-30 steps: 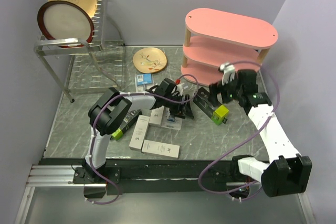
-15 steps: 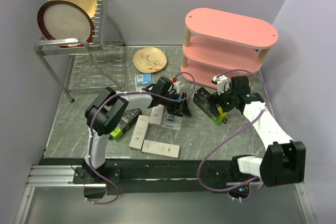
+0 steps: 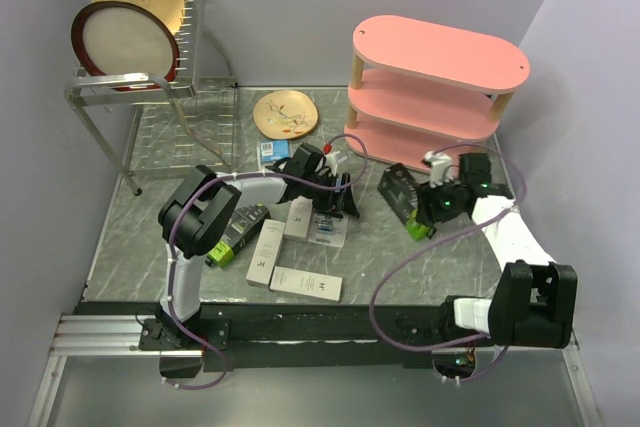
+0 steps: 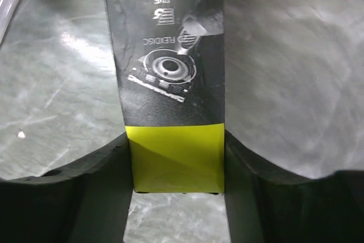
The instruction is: Place and organize the shaving razors onto the shelf
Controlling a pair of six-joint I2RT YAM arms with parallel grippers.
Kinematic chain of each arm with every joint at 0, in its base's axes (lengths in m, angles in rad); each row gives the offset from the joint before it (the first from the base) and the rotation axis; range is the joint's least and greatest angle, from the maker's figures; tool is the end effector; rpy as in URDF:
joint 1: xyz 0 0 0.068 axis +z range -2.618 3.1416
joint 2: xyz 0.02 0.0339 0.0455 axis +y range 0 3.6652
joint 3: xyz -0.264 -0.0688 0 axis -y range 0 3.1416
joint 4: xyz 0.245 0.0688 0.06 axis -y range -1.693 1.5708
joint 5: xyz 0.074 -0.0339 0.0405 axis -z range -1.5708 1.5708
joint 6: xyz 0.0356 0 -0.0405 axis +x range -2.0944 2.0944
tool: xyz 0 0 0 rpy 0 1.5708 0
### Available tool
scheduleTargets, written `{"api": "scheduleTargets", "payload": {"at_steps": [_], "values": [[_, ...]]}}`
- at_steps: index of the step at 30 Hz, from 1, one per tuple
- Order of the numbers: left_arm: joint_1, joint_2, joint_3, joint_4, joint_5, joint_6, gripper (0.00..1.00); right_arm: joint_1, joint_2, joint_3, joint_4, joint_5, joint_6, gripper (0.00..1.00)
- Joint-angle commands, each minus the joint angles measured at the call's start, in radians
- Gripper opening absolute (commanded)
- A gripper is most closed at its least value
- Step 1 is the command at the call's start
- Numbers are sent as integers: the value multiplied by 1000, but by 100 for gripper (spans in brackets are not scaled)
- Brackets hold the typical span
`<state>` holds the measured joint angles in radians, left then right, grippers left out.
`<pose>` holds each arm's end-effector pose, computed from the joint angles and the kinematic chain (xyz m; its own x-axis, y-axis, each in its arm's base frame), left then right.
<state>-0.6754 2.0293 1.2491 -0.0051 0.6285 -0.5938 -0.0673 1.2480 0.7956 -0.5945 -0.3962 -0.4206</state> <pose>0.3193 -0.2826 0.1479 -0.9219 0.1586 -0.3535 0.3794 0.5551 -0.7402 0.2367 -0.0022 0.2182 -0.7353 -0.3280 -0.5931 -0.4719 0.8759 0.1008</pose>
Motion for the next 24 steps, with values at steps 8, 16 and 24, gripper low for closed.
{"api": "scheduleTargets", "payload": {"at_steps": [8, 16, 24], "values": [[2, -34, 46, -59, -41, 84, 73, -481, 296, 230, -309, -608, -191, 43], [2, -43, 7, -90, -44, 167, 73, -607, 642, 403, -850, -912, -639, 39], [2, -37, -8, -87, -24, 181, 73, -624, 662, 343, -847, -1129, -679, 38]]}}
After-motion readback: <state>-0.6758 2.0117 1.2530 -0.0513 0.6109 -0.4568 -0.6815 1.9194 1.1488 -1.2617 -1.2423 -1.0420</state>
